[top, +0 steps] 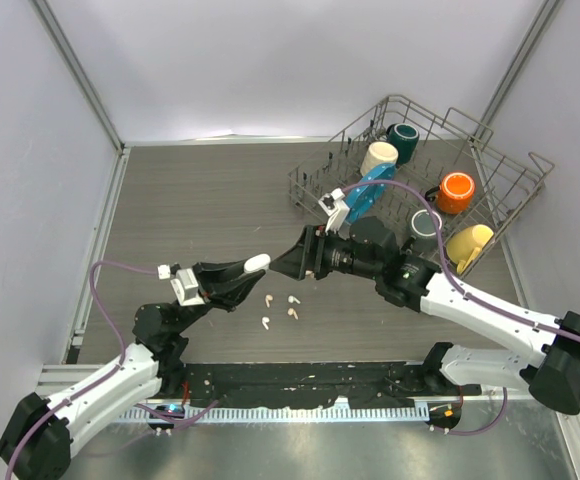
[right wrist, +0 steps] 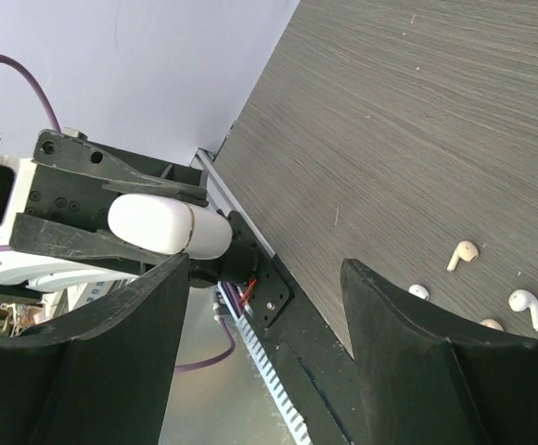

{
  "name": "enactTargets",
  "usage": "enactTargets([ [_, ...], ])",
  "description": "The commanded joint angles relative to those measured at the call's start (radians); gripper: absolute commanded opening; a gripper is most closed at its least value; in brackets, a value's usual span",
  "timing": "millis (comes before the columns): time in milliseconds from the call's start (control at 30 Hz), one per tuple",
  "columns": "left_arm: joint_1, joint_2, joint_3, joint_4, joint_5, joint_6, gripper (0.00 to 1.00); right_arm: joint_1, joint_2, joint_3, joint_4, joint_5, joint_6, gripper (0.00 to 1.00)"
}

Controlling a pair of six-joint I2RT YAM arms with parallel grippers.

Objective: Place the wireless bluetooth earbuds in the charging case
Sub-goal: Open the charging case.

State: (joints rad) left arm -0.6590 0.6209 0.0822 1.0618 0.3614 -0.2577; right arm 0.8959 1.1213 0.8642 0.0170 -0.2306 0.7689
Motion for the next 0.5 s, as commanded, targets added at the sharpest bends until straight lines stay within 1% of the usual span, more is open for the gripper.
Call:
enactTargets([
  [0,-0.002,-0.015,-0.021,0.073,-0.013,0.005,0.0,0.006,0.008,0.044,0.09,-0.036,0.024,0.71],
  [133,-0.002,-0.026,-0.029,0.07,-0.025,0.011,0.0,0.006,0.011,0.038,0.112,-0.068,0.041,0.71],
  [467,-0.002,-0.038,-0.021,0.066,0.001,-0.002,0.0,0.006,0.048,0.047,0.11,-0.055,0.052,0.71],
])
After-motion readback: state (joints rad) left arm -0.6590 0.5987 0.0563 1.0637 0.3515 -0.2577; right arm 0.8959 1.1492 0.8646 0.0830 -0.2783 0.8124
